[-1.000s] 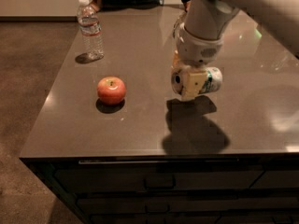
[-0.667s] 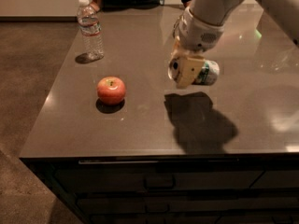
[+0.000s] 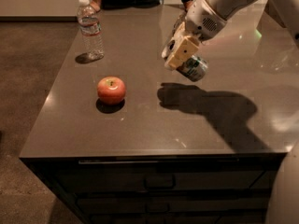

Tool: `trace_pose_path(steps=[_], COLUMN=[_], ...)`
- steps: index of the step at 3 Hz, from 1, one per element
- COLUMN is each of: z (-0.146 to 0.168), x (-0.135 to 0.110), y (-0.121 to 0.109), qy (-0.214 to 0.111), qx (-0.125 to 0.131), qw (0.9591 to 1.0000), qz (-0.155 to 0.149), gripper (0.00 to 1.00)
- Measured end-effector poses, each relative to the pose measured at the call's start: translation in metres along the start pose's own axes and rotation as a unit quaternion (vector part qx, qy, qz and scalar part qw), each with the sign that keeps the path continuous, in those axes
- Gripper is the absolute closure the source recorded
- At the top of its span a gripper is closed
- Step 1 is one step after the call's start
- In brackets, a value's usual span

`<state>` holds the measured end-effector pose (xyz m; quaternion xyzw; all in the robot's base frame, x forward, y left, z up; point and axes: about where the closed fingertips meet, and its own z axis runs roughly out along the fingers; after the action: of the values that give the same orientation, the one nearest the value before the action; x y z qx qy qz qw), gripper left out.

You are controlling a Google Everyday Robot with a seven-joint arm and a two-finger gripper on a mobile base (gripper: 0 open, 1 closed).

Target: Place 7up can upright

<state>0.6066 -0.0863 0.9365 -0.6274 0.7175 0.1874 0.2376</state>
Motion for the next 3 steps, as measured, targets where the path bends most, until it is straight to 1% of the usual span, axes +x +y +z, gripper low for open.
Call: trace_pose_path(steps=[1,2,3], z=[0.003,0.003,0.000], x=[-0.004,-0.007,-0.008], y=[-0.010,-0.022,-0.035], qy=[-0.074,-0.157,-0.256], qx=[-0.002,-0.003,0.002], qw=[0.9965,0.9853,0.9628], qz=[0.038,0.067,0.087], gripper=[1.00,1.00,1.00])
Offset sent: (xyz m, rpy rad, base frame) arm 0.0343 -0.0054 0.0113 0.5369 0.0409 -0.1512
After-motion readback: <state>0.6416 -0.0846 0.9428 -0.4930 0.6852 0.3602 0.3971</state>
